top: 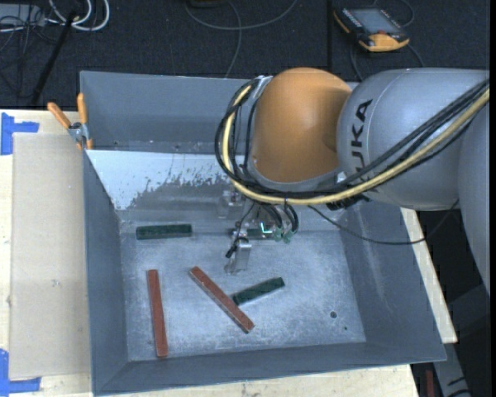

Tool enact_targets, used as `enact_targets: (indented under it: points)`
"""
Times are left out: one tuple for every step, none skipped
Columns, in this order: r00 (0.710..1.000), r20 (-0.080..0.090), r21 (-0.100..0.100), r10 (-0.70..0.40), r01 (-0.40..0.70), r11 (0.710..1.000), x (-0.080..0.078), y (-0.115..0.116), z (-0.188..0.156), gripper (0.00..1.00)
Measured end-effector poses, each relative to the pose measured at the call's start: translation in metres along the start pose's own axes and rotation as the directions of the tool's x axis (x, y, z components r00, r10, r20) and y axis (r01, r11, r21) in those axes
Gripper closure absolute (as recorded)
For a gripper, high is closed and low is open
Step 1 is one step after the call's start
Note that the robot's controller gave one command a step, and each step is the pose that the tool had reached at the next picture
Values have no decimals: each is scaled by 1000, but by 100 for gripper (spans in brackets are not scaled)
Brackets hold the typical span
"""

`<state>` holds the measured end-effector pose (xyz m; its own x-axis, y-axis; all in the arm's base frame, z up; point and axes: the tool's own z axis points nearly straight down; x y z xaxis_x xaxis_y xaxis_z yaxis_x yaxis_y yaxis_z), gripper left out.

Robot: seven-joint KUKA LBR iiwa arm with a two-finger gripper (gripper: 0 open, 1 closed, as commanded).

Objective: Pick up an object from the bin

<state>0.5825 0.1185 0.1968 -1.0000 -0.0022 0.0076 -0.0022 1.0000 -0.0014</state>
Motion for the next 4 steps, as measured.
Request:
enact_targets:
  points:
    - [977,-1,1,215,-215,977,54,-8,131,0]
    - [976,6,-3,218,-218,976,54,-8,131,0]
    - [975,6,-3,224,-224,975,53,-9,132,0]
    - [973,6,-4,231,-231,973,53,-10,132,0]
